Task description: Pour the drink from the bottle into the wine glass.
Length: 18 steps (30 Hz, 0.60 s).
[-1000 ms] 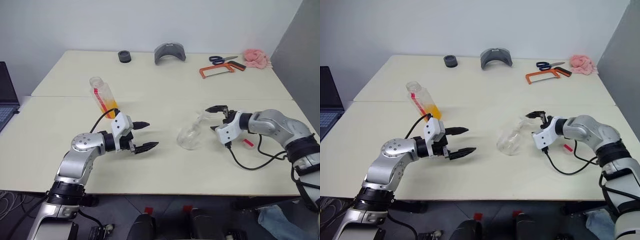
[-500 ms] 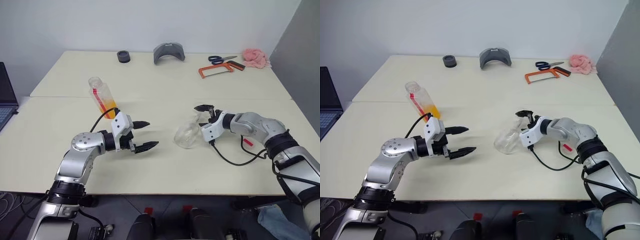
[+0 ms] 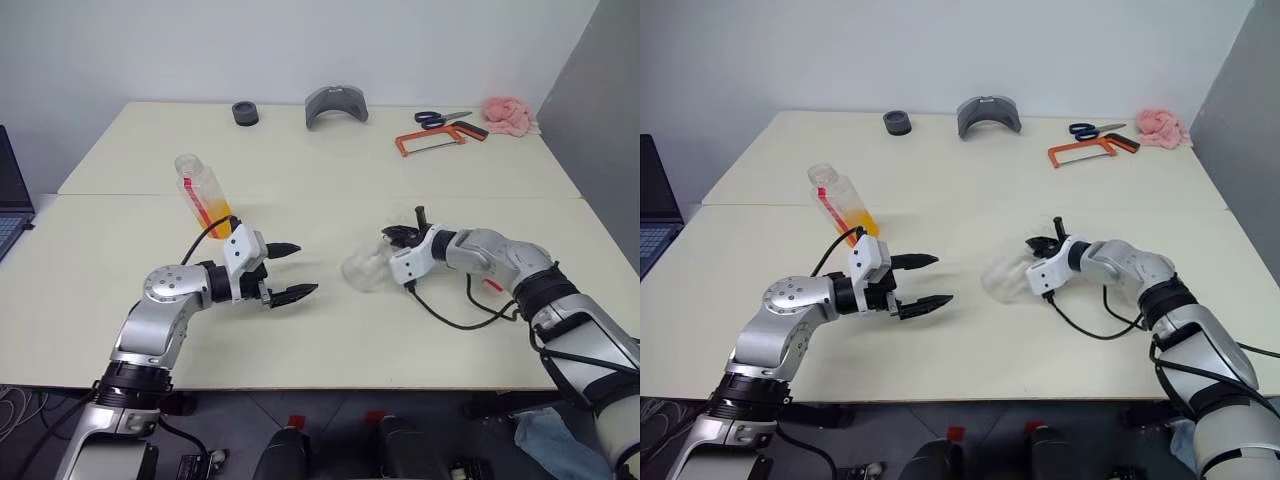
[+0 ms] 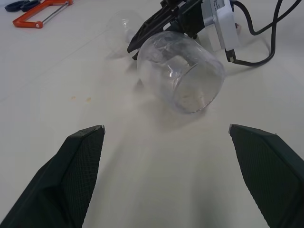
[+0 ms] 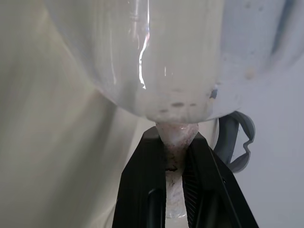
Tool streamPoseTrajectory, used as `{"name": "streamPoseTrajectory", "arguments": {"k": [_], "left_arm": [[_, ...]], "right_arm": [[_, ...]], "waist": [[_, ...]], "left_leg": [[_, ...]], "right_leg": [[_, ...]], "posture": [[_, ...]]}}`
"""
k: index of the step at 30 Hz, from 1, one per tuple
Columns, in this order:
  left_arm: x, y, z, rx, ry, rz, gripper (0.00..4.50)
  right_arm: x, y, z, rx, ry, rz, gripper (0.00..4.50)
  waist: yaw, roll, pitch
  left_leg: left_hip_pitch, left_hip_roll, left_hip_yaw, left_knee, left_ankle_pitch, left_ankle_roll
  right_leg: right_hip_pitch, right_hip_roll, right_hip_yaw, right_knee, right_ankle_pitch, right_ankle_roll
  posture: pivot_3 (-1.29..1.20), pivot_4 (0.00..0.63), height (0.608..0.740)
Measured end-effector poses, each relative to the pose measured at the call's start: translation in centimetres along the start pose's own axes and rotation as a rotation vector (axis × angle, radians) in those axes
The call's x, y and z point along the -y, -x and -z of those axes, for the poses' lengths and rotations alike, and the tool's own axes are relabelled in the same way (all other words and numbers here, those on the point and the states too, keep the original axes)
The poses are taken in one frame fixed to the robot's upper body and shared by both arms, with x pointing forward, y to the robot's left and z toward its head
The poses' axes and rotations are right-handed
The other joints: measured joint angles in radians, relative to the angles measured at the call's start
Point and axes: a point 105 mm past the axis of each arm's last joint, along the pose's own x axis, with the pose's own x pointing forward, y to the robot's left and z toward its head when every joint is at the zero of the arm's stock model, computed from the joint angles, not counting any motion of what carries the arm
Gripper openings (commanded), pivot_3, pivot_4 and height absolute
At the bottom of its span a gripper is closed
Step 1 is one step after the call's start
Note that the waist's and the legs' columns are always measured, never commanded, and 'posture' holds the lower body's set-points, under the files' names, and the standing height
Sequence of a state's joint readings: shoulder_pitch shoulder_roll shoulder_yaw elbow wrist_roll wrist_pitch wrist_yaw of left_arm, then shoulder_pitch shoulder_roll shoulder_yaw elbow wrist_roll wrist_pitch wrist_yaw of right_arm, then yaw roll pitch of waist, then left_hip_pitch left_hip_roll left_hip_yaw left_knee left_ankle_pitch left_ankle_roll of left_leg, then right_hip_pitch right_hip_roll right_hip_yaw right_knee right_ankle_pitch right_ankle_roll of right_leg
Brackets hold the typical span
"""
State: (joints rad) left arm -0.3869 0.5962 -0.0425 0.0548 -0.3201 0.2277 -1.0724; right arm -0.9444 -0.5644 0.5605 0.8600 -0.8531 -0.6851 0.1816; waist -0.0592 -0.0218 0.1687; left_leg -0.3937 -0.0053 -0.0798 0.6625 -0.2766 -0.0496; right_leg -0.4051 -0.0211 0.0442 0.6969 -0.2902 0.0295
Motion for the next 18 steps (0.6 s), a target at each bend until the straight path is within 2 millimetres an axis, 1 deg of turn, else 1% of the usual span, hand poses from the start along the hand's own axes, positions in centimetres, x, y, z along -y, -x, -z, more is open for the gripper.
{"name": "streamPoseTrajectory", "arguments": {"k": [4, 6, 13, 16, 18], "left_arm": [[0.0, 0.0, 0.1, -0.003, -0.001, -0.003, 4.5], [0.0, 0.0, 0.1, -0.003, 0.004, -0.007, 4.5], [-0.6, 0.6, 0.1, 0.027, 0.073, -0.059, 4.5], [-0.7, 0.7, 0.0, 0.036, 0.091, -0.066, 4.5], [-0.8, 0.7, 0.0, 0.037, 0.101, -0.07, 4.5]], "right_arm": [[0.0, 0.6, 0.4, -0.02, -0.126, 0.055, 0.17], [0.0, 1.2, 0.8, -0.037, -0.249, 0.095, 0.17], [-0.3, 3.5, 2.4, -0.105, -0.834, 0.298, 0.17], [-0.6, 3.9, 2.6, -0.115, -1.076, 0.369, 0.17], [-0.9, 4.1, 2.4, -0.111, -1.229, 0.414, 0.17]], "waist": [[0.0, 0.0, 0.0], [0.001, 0.0, 0.0], [0.003, 0.0, -0.001], [0.004, 0.0, -0.001], [0.004, -0.001, -0.001]], "left_leg": [[0.0, 0.0, 0.0, 0.0, 0.0, 0.001], [0.0, 0.001, 0.0, 0.0, -0.001, 0.001], [0.0, 0.002, -0.003, 0.0, -0.001, 0.001], [0.0, 0.001, -0.004, 0.0, -0.001, 0.001], [0.001, 0.001, -0.004, 0.0, -0.001, 0.001]], "right_leg": [[0.0, 0.0, 0.0, 0.0, 0.0, 0.0], [0.0, 0.0, 0.0, 0.0, 0.0, 0.0], [0.002, -0.001, -0.001, 0.0, 0.0, 0.0], [0.002, -0.001, -0.001, 0.0, 0.0, 0.0], [0.002, 0.0, -0.001, 0.0, 0.0, 0.0]], "posture": [[0.0, 0.15, 0.74], [0.0, 0.15, 0.74], [0.0, 0.15, 0.74], [0.0, 0.15, 0.74], [0.0, 0.15, 0.74]]}}
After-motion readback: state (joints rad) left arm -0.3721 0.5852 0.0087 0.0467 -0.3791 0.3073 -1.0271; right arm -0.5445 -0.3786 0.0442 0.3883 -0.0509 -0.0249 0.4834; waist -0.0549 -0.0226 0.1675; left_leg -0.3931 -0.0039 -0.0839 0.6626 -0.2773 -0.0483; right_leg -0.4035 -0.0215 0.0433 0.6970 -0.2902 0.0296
